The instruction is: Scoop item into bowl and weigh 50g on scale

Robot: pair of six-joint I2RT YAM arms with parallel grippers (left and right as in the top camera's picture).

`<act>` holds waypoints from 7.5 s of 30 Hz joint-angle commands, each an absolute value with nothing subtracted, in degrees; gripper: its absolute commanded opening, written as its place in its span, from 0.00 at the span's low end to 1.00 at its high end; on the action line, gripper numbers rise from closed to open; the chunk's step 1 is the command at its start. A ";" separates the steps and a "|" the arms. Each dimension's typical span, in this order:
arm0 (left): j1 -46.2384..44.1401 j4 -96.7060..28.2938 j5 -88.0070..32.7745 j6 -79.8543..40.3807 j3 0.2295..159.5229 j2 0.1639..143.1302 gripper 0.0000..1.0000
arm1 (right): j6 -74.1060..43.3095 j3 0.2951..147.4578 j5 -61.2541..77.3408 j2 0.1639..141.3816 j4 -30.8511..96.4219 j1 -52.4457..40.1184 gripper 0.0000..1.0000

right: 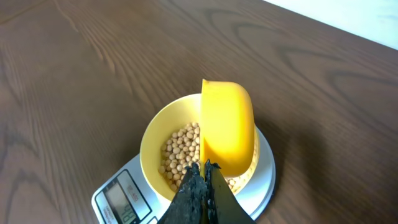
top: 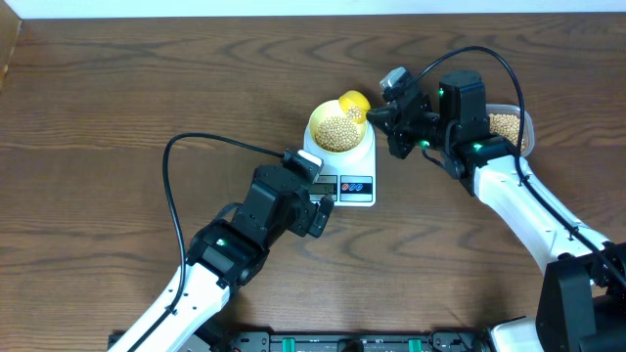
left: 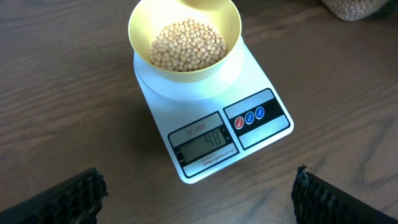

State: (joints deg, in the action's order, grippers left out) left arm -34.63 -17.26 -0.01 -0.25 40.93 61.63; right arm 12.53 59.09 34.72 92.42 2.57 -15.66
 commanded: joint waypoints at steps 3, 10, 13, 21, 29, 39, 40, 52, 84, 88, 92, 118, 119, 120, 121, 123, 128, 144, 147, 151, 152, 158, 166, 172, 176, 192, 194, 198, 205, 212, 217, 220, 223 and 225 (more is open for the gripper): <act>-34.41 -17.04 0.67 -1.15 41.01 61.73 0.98 | 12.71 59.13 34.02 92.71 2.20 -15.97 0.01; -34.41 -17.04 0.67 -1.15 41.01 61.73 0.98 | 12.69 59.13 34.76 92.71 2.17 -16.21 0.01; -34.41 -17.04 0.67 -1.15 41.01 61.73 0.98 | 12.82 59.13 34.35 92.71 2.37 -16.16 0.01; -34.41 -17.04 0.67 -1.15 41.01 61.73 0.98 | 12.97 59.13 34.59 92.71 2.55 -16.12 0.01; -34.41 -17.04 0.67 -1.15 41.01 61.73 0.98 | 12.93 59.13 35.05 92.71 1.61 -16.12 0.01; -34.41 -17.04 0.67 -1.15 41.01 61.73 0.98 | 12.88 59.13 32.05 92.71 1.52 -15.84 0.01; -34.41 -17.04 0.67 -1.15 41.01 61.73 0.98 | 12.88 59.13 32.05 92.71 1.52 -15.84 0.01; -34.41 -17.04 0.67 -1.15 41.01 61.73 0.98 | 12.25 59.13 32.05 92.71 1.50 -15.86 0.01; -34.41 -17.04 0.67 -1.15 41.01 61.73 0.98 | 0.16 59.13 32.08 92.71 1.54 -15.84 0.01; -34.41 -17.04 0.67 -1.15 41.01 61.73 0.98 | -5.54 59.13 32.08 92.71 1.48 -15.84 0.01; -34.41 -17.04 0.67 -1.15 41.01 61.73 0.98 | -11.46 59.13 32.08 92.68 -0.12 -15.46 0.01; -34.41 -17.04 0.67 -1.15 41.01 61.73 0.98 | -28.51 59.13 59.88 92.49 -3.07 14.57 0.01; -34.41 -17.04 0.67 -1.15 41.01 61.73 0.98 | -27.88 59.13 59.40 92.47 -2.98 15.46 0.01; -34.41 -17.04 0.67 -1.15 41.01 61.73 0.98 | -27.46 59.13 58.81 92.36 -2.98 16.21 0.01; -34.41 -17.04 0.67 -1.15 41.01 61.73 0.98 | -26.63 59.13 57.80 92.20 -2.92 17.12 0.01; -34.41 -17.04 0.67 -1.15 41.01 61.73 0.98 | -25.54 59.13 56.14 91.77 -2.76 18.33 0.01; -34.41 -17.04 0.67 -1.15 41.01 61.73 0.98 | -22.39 59.13 48.29 88.84 0.82 20.36 0.01; -34.41 -17.04 0.67 -1.15 41.01 61.73 0.98 | -11.92 59.13 30.57 79.75 23.90 19.88 0.01; -34.41 -17.04 0.67 -1.15 41.01 61.73 0.98 | -9.61 59.13 26.44 79.70 26.50 18.87 0.01; -34.41 -17.04 0.67 -1.15 41.01 61.73 0.98 | -5.91 59.13 20.05 79.72 27.90 16.10 0.01; -34.41 -17.04 0.67 -1.15 41.01 61.73 0.98 | -5.17 59.13 18.92 79.72 27.88 15.40 0.01; -34.41 -17.04 0.67 -1.15 41.01 61.73 0.98 | -1.28 59.13 11.75 79.72 27.90 10.81 0.01; -34.41 -17.04 0.67 -1.15 41.01 61.73 0.98 | 3.81 59.13 0.71 79.72 27.94 6.11 0.01; -34.41 -17.04 0.67 -1.15 41.01 61.73 0.98 | 5.28 59.13 -4.32 79.72 27.94 4.34 0.01; -34.41 -17.04 0.67 -1.15 41.01 61.73 0.98 | 6.28 59.13 -4.62 79.72 28.14 3.95 0.01; -34.41 -17.04 0.67 -1.15 41.01 61.73 0.98 | 5.61 59.13 -3.49 79.72 27.07 3.97 0.01; -34.41 -17.04 0.67 -1.15 41.01 61.73 0.98 | 2.35 59.13 1.87 79.72 22.90 3.97 0.01; -34.41 -17.04 0.67 -1.15 41.01 61.73 0.98 | -2.59 59.13 14.85 79.81 12.01 3.95 0.01; -34.41 -17.04 0.67 -1.15 41.01 61.73 0.98 | -6.81 59.13 23.03 80.97 1.87 0.73 0.01; -34.41 -17.04 0.67 -1.15 41.01 61.73 0.98 | -8.16 59.13 23.14 86.67 -0.86 -4.93 0.01; -34.41 -17.04 0.67 -1.15 41.01 61.73 0.98 | -8.80 59.13 23.33 92.36 -10.35 -9.80 0.01; -34.41 -17.04 0.67 -1.15 41.01 61.73 0.98 | -9.78 59.13 23.35 95.15 -14.28 -11.73 0.01; -34.41 -17.04 0.67 -1.15 41.01 61.73 0.98 | -10.74 59.13 24.36 97.76 -17.43 -13.58 0.01; -34.41 -17.04 0.67 -1.15 41.01 61.73 0.98 | -10.72 59.13 24.60 99.07 -18.50 -14.81 0.01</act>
State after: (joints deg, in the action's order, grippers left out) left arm -34.63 -17.10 0.03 -0.25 40.91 61.65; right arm -9.23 59.05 23.35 97.19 -17.43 -13.08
